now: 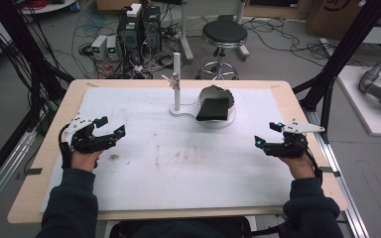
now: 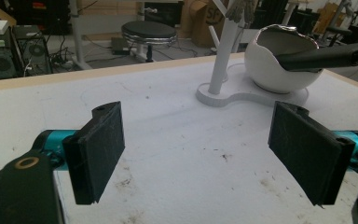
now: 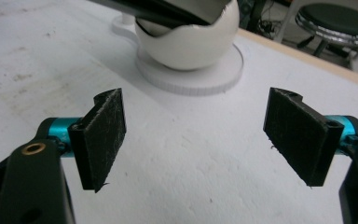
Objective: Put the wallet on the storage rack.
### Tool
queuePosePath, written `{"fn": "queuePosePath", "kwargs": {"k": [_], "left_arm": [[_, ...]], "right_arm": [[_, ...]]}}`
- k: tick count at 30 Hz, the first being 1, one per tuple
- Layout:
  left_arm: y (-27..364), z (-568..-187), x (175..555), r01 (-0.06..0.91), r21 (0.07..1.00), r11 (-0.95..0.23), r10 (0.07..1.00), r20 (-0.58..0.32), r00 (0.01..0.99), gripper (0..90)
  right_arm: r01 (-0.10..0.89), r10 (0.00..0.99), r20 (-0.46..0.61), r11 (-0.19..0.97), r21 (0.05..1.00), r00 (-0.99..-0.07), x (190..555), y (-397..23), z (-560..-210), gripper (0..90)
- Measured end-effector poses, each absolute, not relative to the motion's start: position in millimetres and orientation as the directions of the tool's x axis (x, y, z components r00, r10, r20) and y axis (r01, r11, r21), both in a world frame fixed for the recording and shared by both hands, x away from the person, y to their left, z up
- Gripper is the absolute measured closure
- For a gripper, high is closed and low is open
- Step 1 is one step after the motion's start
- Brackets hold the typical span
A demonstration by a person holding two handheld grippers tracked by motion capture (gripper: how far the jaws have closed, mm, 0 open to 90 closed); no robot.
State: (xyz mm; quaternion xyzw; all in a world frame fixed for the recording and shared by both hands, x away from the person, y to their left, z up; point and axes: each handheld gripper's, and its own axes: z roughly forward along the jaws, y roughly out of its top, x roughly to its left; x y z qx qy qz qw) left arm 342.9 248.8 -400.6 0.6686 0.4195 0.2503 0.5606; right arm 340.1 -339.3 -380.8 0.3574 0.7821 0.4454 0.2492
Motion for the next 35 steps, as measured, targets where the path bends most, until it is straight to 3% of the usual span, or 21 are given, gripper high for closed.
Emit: {"fn": "queuePosePath", "kwargs": {"k": [11,35], "left_arm": [[243.3,-399.6,339.6,0.276,0.96,-0.039,0.833,-0.122,0.54,18.5],[242.9,-401.4,338.8,0.282,0.958,-0.045,0.832,-0.12,0.541,18.7]], "right_arm": [[0.377,0.818,-0.054,0.321,0.869,-0.573,337.2,-348.9,-389.2,21.2],[0.372,0.818,-0.059,0.323,0.87,-0.572,336.6,-348.5,-389.7,21.2]]}}
